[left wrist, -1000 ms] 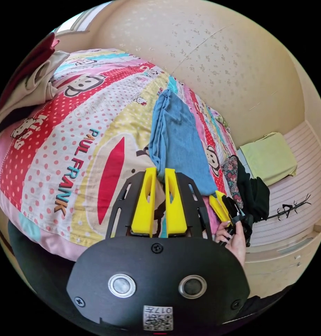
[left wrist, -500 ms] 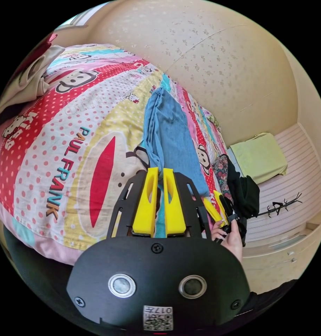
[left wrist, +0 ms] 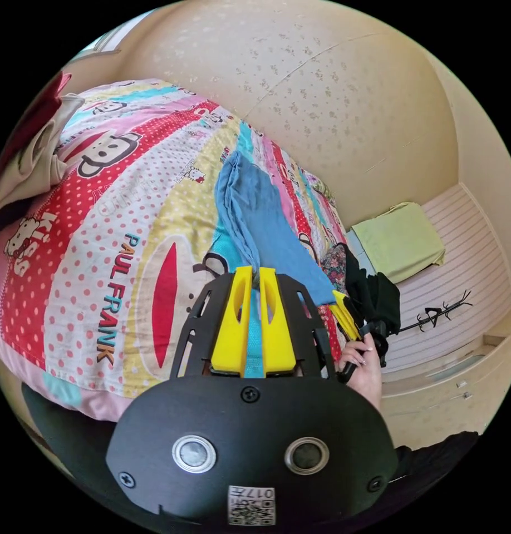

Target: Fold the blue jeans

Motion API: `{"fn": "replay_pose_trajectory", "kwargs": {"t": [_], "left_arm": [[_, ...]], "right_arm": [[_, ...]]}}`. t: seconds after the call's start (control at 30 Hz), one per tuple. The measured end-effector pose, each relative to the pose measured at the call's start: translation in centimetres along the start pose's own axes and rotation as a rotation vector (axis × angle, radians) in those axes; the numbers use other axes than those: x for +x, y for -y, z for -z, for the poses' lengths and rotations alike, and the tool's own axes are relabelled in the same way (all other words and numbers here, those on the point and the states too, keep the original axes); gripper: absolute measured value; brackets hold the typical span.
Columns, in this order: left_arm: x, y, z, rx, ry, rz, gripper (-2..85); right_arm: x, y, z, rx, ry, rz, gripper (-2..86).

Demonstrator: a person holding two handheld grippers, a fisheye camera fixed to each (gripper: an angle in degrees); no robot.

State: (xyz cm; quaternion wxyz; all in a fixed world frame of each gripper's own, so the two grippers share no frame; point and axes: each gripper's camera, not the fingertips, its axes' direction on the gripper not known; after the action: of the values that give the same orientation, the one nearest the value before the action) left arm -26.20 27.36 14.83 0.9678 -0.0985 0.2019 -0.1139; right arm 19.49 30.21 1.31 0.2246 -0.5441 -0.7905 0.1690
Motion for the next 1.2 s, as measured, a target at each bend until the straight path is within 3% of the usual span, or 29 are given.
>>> {"fn": "replay_pose_trajectory", "kwargs": {"t": [0.17,0.33,0.47,0.57,0.67,0.8,0.97,1.1,1.2], "left_arm": [[6.2,-1.6,7.4,-0.011,0.018,-0.212,3.0],[13.8,-9.3,14.4,-0.119,0.105,-0.485,3.0],[17.8,-9.9,12.2,-0.189,0.185,-0.607,3.3],[20.7,-5.3,8.2,-0.064,0.351,-0.703,3.7],[20.8,3.2,1.4,-0.037,0.427,-0.643,4.5],[17.2,11.2,-5.6,-0.212,0.493,-0.391,10.4],[15.3,5.0,-4.7,-0.170,0.370,-0.434,6.6],[16.2,-1.0,-5.7,-0.139,0.441,-0.470,7.0],[16.2,-4.3,-9.5,-0.181,0.572,-0.516,7.8]], "right_arm": [[-12.6,-5.0,3.9,-0.143,-0.093,0.359,2.9],[-18.2,-12.8,7.4,-0.281,-0.223,0.531,3.0],[-17.9,-12.5,5.2,-0.281,-0.390,0.536,3.2],[-18.4,-6.4,2.1,-0.203,-0.371,0.565,3.5],[-17.2,2.1,-3.2,-0.188,-0.449,0.558,4.2],[-13.9,7.7,-6.4,-0.235,-0.398,0.423,6.3],[-13.1,0.0,-4.5,-0.198,-0.509,0.524,8.7],[-9.8,-5.1,-6.7,-0.312,-0.470,0.508,10.8],[-5.1,-8.3,-9.8,-0.408,-0.637,0.466,11.2]]}}
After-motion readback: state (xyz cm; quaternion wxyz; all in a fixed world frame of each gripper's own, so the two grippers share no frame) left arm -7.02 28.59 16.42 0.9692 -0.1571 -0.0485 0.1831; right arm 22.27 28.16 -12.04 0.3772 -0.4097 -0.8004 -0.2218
